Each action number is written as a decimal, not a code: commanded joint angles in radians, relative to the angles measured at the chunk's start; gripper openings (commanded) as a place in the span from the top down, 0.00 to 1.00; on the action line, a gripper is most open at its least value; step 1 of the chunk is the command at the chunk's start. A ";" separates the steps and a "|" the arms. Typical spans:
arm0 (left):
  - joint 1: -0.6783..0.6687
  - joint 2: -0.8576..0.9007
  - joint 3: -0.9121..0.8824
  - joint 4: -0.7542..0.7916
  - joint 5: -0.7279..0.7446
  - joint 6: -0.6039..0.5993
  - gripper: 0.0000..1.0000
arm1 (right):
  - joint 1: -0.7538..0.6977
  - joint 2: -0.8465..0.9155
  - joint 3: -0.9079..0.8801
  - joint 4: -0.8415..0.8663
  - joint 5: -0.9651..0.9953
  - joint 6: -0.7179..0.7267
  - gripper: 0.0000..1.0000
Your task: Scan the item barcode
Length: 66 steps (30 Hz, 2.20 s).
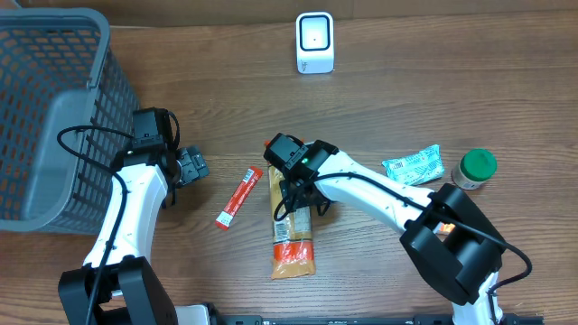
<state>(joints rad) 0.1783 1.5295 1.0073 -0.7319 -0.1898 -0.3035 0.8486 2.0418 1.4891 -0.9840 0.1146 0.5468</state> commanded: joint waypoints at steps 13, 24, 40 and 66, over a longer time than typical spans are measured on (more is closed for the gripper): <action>-0.003 -0.004 0.018 0.004 0.007 0.009 0.00 | -0.145 0.008 -0.005 -0.026 0.102 0.006 0.08; -0.003 -0.004 0.018 0.004 0.007 0.009 0.00 | -0.155 0.007 -0.002 -0.051 0.102 -0.006 0.05; -0.003 -0.004 0.018 0.004 0.007 0.009 0.00 | -0.368 -0.203 0.083 -0.122 -0.253 -0.271 0.00; -0.003 -0.004 0.018 0.004 0.007 0.009 0.00 | -0.428 -0.200 -0.183 -0.034 -0.516 -0.526 0.00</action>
<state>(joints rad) 0.1783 1.5295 1.0073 -0.7315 -0.1898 -0.3035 0.3836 1.8526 1.3418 -1.0431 -0.4110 0.0322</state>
